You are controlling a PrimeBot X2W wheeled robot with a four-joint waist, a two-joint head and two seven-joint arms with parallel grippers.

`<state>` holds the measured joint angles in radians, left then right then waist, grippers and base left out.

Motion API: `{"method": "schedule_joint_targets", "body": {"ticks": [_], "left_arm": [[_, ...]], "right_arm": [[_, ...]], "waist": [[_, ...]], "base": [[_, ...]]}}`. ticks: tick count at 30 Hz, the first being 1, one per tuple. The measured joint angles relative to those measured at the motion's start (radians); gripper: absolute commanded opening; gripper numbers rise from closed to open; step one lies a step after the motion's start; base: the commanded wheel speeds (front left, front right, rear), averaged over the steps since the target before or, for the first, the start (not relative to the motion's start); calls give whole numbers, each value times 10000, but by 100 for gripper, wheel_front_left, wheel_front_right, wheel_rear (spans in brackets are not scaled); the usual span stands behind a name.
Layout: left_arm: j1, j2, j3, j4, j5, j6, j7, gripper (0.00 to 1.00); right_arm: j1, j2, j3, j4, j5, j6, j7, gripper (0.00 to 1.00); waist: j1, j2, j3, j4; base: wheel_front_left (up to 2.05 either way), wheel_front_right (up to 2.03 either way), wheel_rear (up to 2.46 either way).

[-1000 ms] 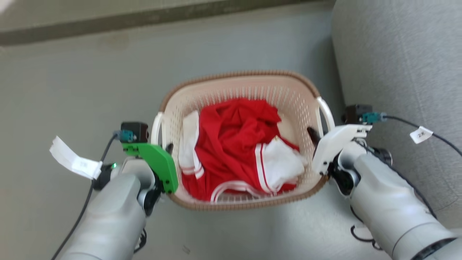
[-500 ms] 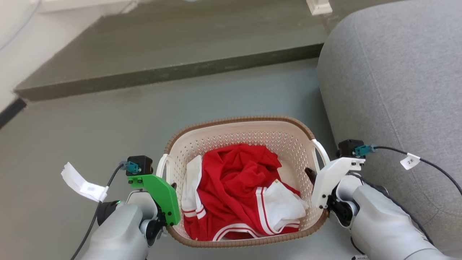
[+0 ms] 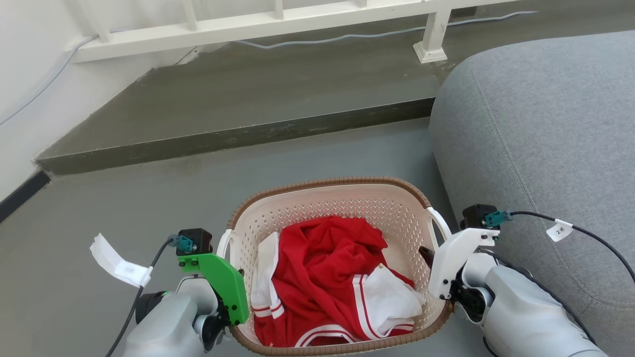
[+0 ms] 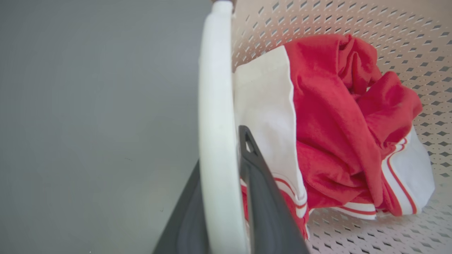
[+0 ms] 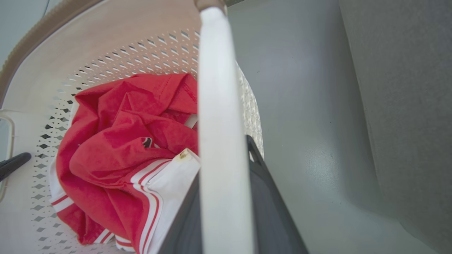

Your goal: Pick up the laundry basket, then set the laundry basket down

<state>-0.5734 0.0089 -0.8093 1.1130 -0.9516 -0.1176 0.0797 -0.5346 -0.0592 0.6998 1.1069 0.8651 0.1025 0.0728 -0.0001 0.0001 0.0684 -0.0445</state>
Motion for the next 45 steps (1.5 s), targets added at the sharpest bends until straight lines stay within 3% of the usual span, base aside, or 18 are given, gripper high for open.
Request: {"method": "schedule_joint_targets", "body": {"ticks": [45], "left_arm": [[-26,75,-623,-150,-385,345,-12,0]], "right_arm": [[-110,-44,650,42,621,-61,71,0]], "waist": [[1,0,260,-112]], "base": [[0,0,0]]}}
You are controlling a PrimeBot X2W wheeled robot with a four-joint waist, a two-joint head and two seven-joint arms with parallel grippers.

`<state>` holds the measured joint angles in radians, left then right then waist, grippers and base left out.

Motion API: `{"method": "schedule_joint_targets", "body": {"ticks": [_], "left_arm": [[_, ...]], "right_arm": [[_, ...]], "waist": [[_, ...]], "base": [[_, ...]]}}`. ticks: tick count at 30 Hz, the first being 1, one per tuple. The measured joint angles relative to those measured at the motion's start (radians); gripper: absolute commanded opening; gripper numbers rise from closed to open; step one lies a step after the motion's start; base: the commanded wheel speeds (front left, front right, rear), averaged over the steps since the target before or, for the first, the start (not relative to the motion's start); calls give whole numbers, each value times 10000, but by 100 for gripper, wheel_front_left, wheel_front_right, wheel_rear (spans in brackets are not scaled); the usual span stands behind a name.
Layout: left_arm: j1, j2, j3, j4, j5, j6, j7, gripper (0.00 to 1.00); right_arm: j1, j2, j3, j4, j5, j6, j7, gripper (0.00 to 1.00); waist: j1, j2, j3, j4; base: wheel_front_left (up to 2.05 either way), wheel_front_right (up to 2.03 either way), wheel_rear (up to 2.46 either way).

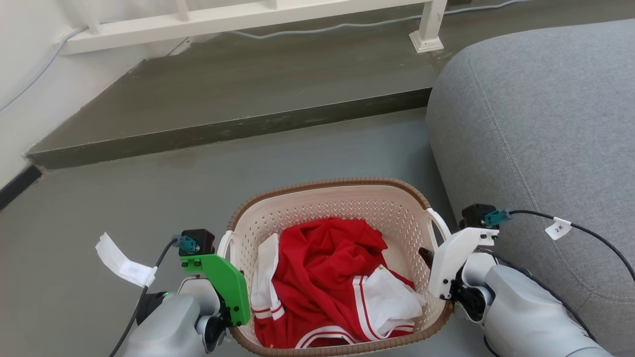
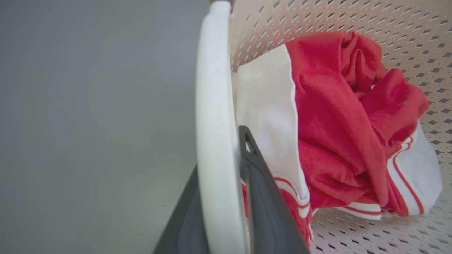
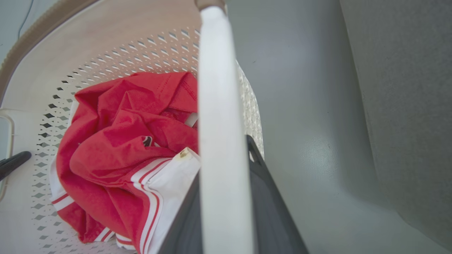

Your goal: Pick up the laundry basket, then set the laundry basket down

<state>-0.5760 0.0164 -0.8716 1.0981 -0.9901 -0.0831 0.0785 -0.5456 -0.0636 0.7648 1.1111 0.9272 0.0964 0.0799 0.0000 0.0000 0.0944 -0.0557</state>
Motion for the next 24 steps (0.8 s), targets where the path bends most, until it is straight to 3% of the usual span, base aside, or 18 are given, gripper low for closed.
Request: {"method": "schedule_joint_targets", "body": {"ticks": [24], "left_arm": [[-571,10,-15,56,-105,58,-364,0]], "right_arm": [[-639,-29,209,38,176,-2,-314,0]], "waist": [[0,0,735,-71]], "base": [[0,0,0]]}}
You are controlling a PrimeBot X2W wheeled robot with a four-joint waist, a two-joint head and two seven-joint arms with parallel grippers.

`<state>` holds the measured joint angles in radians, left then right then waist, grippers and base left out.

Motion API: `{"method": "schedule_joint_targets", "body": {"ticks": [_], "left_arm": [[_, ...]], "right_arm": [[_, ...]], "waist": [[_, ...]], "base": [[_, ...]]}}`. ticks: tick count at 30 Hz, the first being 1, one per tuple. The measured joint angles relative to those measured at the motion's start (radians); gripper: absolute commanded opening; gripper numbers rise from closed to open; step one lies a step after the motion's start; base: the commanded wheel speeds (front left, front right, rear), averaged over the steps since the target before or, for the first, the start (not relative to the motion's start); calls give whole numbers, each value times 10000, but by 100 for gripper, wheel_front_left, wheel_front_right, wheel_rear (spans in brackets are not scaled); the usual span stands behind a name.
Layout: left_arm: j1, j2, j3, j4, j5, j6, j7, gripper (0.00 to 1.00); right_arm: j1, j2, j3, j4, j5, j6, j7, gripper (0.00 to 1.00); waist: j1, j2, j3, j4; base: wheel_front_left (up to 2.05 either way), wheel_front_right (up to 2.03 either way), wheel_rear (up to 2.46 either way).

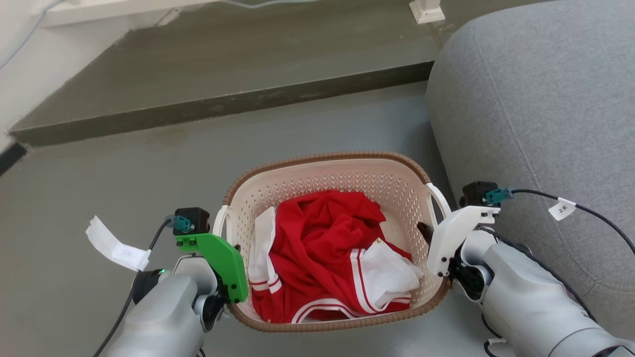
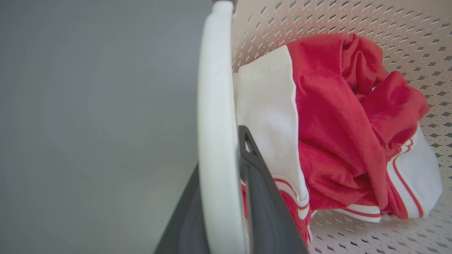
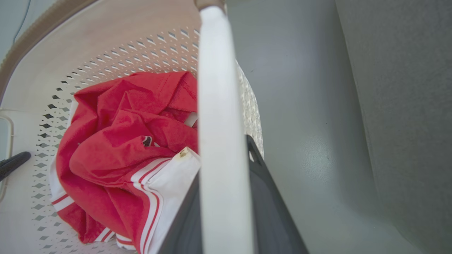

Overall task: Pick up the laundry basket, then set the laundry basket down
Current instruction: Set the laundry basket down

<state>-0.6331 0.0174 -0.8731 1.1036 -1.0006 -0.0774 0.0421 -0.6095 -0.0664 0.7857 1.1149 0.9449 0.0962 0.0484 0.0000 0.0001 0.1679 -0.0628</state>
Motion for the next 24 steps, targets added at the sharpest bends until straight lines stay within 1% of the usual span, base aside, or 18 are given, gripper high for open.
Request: {"method": "schedule_joint_targets", "body": {"ticks": [4,10,13,24], "left_arm": [[-162,4,0,-4,0,40,-100,0],[-598,23,17,-96,2,90,-593,0],[-791,29,21,-140,4,161,-798,0],[-1513,56,48,-148,105,163,-1406,0]], "right_arm": [[-151,-2,2,4,13,0,-100,0],[-596,-21,-31,31,27,0,-497,0],[-827,-27,-36,61,23,0,-677,0],[-1607,-33,-71,165,-127,2,-1304,0]], "waist": [[0,0,273,-17],[0,0,809,-26],[1,0,1126,-23],[1,0,2478,-6]], "base": [[0,0,0],[0,0,0],[0,0,0],[0,0,0]]}}
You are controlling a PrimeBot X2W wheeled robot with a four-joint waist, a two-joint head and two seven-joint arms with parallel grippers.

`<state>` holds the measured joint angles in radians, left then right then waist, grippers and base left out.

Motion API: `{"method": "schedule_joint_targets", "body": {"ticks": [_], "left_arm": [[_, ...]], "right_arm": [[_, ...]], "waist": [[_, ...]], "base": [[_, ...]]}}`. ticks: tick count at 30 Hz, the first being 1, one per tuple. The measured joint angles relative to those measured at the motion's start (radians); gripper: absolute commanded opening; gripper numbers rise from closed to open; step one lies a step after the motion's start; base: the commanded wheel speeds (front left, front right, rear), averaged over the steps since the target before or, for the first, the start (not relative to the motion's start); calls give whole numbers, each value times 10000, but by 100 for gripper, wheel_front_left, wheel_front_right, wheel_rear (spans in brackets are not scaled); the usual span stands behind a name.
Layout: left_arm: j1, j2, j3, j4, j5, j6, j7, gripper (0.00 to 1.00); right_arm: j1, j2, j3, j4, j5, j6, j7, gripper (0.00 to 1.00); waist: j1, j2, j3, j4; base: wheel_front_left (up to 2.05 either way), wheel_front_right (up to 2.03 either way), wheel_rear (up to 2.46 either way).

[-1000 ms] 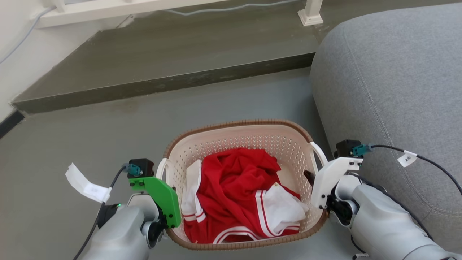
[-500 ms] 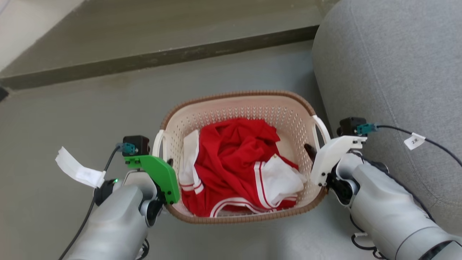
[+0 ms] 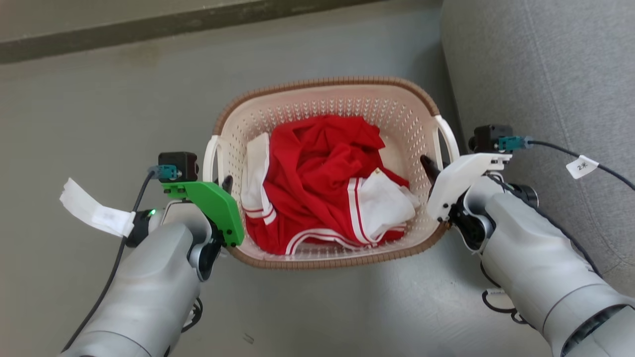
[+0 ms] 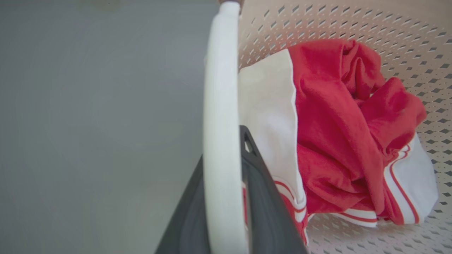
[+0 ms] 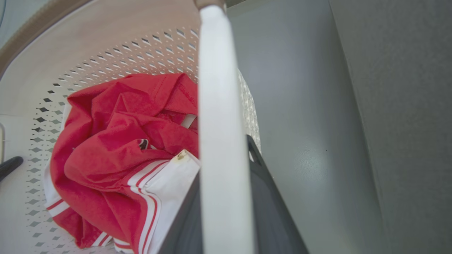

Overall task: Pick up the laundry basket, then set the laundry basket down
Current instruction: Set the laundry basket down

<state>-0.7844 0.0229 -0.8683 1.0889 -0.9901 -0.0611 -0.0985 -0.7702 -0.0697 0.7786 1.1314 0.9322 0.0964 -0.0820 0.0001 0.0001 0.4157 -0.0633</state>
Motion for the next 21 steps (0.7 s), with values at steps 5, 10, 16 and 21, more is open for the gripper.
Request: {"method": "schedule_joint_targets", "body": {"ticks": [5,10,16,21], "left_arm": [[-336,2,217,-46,-2,0,-399,0],[-650,4,245,-63,-2,0,-612,0],[-1011,2,242,-121,2,-4,-802,0],[-1310,4,280,-104,2,-4,-989,0]], "right_arm": [[-400,-10,-38,13,-56,2,-337,0],[-709,-29,-109,29,-82,4,-552,0],[-1009,-115,-167,82,-123,15,-915,0],[-1286,-125,-213,88,-182,19,-1147,0]], "waist": [[0,0,563,5],[0,0,1018,15],[1,0,1703,64],[1,0,2252,112]], "base": [[0,0,0],[0,0,0],[0,0,0],[0,0,0]]}}
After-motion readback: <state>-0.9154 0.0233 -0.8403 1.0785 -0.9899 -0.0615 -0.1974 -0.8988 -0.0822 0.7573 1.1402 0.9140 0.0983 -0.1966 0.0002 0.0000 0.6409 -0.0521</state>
